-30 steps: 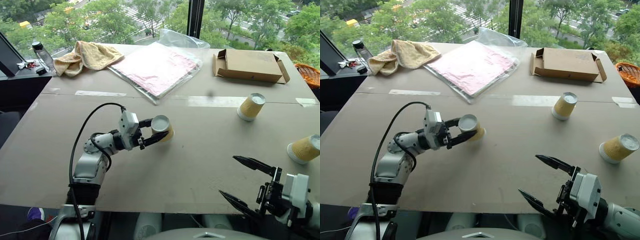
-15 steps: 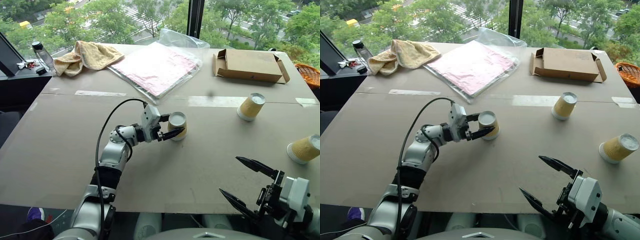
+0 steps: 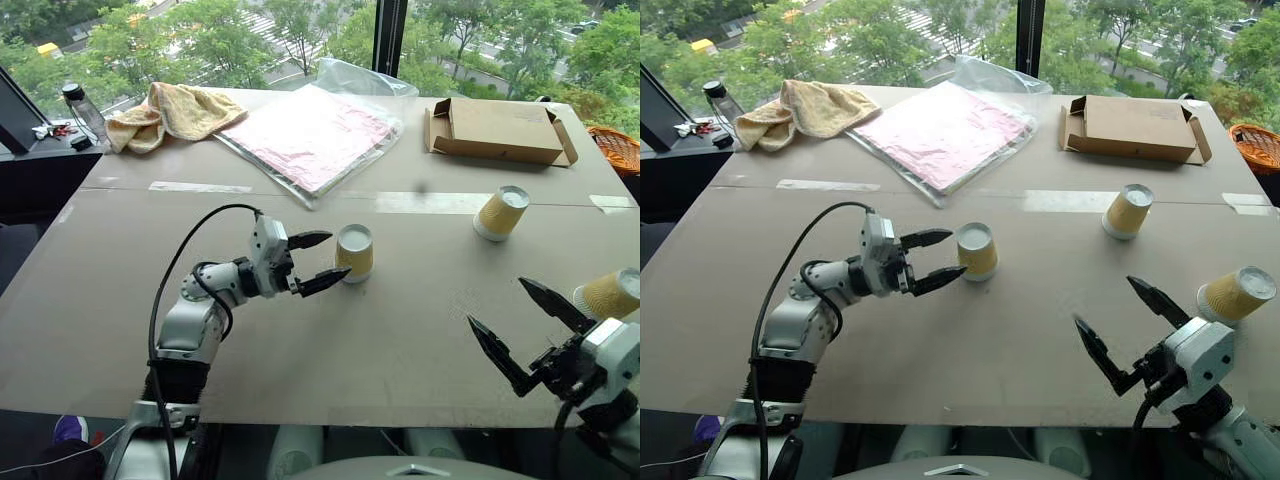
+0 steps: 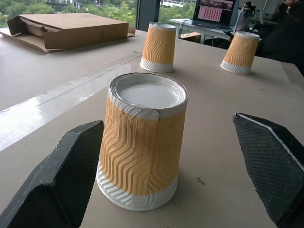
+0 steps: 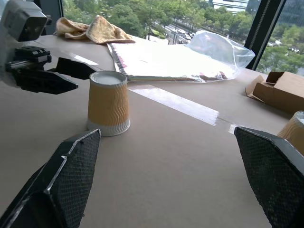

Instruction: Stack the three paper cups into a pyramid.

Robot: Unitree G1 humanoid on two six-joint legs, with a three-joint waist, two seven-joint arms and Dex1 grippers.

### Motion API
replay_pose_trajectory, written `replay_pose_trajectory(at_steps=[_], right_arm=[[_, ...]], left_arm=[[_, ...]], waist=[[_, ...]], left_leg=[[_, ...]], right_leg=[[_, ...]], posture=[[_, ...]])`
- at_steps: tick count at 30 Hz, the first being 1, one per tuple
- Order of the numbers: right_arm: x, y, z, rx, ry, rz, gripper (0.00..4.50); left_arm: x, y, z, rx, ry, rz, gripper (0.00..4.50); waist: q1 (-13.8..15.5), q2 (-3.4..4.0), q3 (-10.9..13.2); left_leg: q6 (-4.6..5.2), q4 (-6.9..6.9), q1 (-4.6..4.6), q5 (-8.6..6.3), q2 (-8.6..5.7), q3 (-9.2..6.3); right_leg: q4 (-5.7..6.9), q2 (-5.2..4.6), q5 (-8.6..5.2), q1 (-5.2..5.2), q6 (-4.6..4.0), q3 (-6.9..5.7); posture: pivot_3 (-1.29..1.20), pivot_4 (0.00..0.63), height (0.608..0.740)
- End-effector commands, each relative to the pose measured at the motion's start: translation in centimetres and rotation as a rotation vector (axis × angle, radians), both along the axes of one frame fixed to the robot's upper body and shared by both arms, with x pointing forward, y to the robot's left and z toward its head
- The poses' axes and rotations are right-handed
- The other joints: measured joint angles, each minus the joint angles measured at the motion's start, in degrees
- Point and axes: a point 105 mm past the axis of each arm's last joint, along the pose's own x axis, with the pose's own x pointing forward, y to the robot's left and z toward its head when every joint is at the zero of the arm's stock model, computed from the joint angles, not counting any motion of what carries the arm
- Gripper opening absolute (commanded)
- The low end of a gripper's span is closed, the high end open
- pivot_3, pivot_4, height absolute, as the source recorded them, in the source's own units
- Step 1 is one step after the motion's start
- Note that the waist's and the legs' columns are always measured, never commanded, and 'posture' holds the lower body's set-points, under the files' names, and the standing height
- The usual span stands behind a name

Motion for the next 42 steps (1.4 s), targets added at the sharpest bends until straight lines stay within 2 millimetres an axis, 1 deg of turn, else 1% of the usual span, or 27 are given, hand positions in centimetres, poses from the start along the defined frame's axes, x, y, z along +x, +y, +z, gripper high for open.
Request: replay_pose_trajectory(at_steps=[1, 2, 4, 6, 9, 12, 16, 22, 31, 33, 34, 37, 40, 42], right_arm=[[1.4, -4.6, 0.6, -0.109, -0.002, -0.299, 4.5], [1.6, -5.8, 0.6, -0.134, 0.006, -0.372, 4.5], [2.4, -8.8, 0.6, -0.098, 0.03, -0.469, 4.5], [2.8, -11.3, 0.9, -0.102, 0.034, -0.58, 4.5], [3.0, -12.8, 0.8, -0.126, 0.052, -0.661, 4.5], [2.9, -14.0, 0.4, -0.099, 0.089, -0.737, 4.5], [3.0, -15.0, -0.2, -0.058, 0.128, -0.795, 4.5], [3.5, -15.1, -1.4, 0.01, 0.188, -0.8, 4.5], [4.3, -16.2, -2.3, 0.075, 0.215, -0.826, 4.5], [4.4, -16.4, -2.5, 0.079, 0.222, -0.828, 3.97], [4.3, -16.4, -2.6, 0.081, 0.222, -0.829, 3.64], [4.4, -16.3, -2.6, 0.078, 0.225, -0.821, 2.34], [4.4, -16.2, -2.5, 0.076, 0.22, -0.809, 2.34], [4.5, -15.8, -2.0, 0.08, 0.192, -0.783, 2.34]], left_arm=[[-2.6, 0.3, 1.2, 0.004, 0.017, -0.116, 4.46], [-3.4, 0.4, 1.2, 0.011, 0.034, -0.152, 4.46], [-5.5, -0.2, 1.5, 0.019, 0.077, -0.277, 4.46], [-6.7, -0.9, 1.9, 0.032, 0.083, -0.352, 4.46], [-6.9, -1.8, 2.4, 0.024, 0.053, -0.37, 4.46], [-7.2, -2.5, 3.1, -0.009, 0.05, -0.391, 4.46], [-7.3, -3.0, 3.9, -0.051, 0.047, -0.398, 4.46], [-7.8, -3.4, 5.3, -0.101, 0.021, -0.452, 4.46], [-7.7, -3.7, 5.1, -0.107, 0.02, -0.461, 4.46], [-7.7, -3.8, 5.1, -0.108, 0.02, -0.461, 4.5], [-7.7, -3.8, 5.1, -0.109, 0.019, -0.459, 4.5], [-7.7, -3.8, 5.0, -0.11, 0.018, -0.455, 4.5], [-7.5, -3.8, 4.9, -0.109, 0.014, -0.44, 4.5], [-7.3, -3.7, 4.8, -0.109, 0.005, -0.42, 4.5]], waist=[[0.05, 0.03, 0.01], [0.12, 0.02, 0.01], [0.01, 0.03, 0.03], [0.51, 0.12, 0.09], [0.57, 0.31, 0.08], [0.14, 0.33, 0.08], [-0.17, 0.35, 0.08], [-0.18, 0.35, 0.08], [-0.2, 0.36, 0.09], [-0.17, 0.36, 0.09], [-0.18, 0.36, 0.09], [-0.19, 0.37, 0.09], [-0.21, 0.36, 0.09], [-0.21, 0.37, 0.09]], left_leg=[[0.0, 0.0, 0.0, 0.0, 0.0, 0.01], [0.0, 0.0, 0.0, 0.0, -0.01, 0.0], [0.0, 0.0, -0.01, 0.0, -0.01, 0.03], [0.0, 0.0, -0.02, 0.0, -0.1, 0.1], [0.01, 0.0, -0.02, 0.0, -0.15, 0.09], [0.01, -0.07, -0.03, 0.0, -0.1, 0.04], [0.01, -0.08, -0.02, 0.0, -0.11, 0.07], [0.02, -0.06, -0.01, 0.0, -0.11, 0.07], [0.02, -0.07, -0.02, 0.0, -0.11, 0.08], [0.02, -0.07, -0.02, 0.0, -0.11, 0.07], [0.02, -0.07, -0.02, 0.0, -0.11, 0.06], [0.02, -0.08, -0.02, 0.0, -0.11, 0.07], [0.02, -0.08, -0.02, 0.0, -0.11, 0.07], [0.02, -0.08, -0.02, 0.0, -0.11, 0.07]], right_leg=[[0.0, -0.01, 0.0, 0.0, -0.01, 0.0], [0.0, -0.02, -0.01, -0.01, -0.01, 0.0], [-0.05, -0.04, -0.01, -0.01, -0.03, 0.02], [-0.09, -0.13, -0.01, 0.0, -0.03, 0.05], [-0.07, -0.15, -0.01, 0.0, -0.03, 0.07], [-0.07, -0.06, -0.02, -0.02, -0.03, 0.06], [-0.08, -0.05, -0.02, -0.02, 0.0, 0.1], [-0.08, -0.04, -0.02, -0.02, 0.0, 0.12], [-0.1, -0.03, -0.03, -0.02, 0.0, 0.12], [-0.09, -0.03, -0.03, -0.02, 0.01, 0.12], [-0.09, -0.03, -0.03, -0.02, 0.01, 0.12], [-0.1, -0.03, -0.03, -0.02, 0.01, 0.12], [-0.1, -0.03, -0.03, -0.02, 0.01, 0.12], [-0.1, -0.03, -0.03, -0.02, 0.01, 0.12]], posture=[[0.0, 0.15, 0.74], [0.0, 0.15, 0.74], [0.0, 0.15, 0.74], [0.0, 0.15, 0.74], [0.0, 0.15, 0.74], [0.0, 0.15, 0.74], [0.0, 0.15, 0.74], [0.0, 0.15, 0.74], [0.0, 0.15, 0.74], [0.0, 0.15, 0.74], [0.0, 0.15, 0.74], [0.0, 0.15, 0.74], [0.0, 0.15, 0.74], [0.0, 0.15, 0.74]])
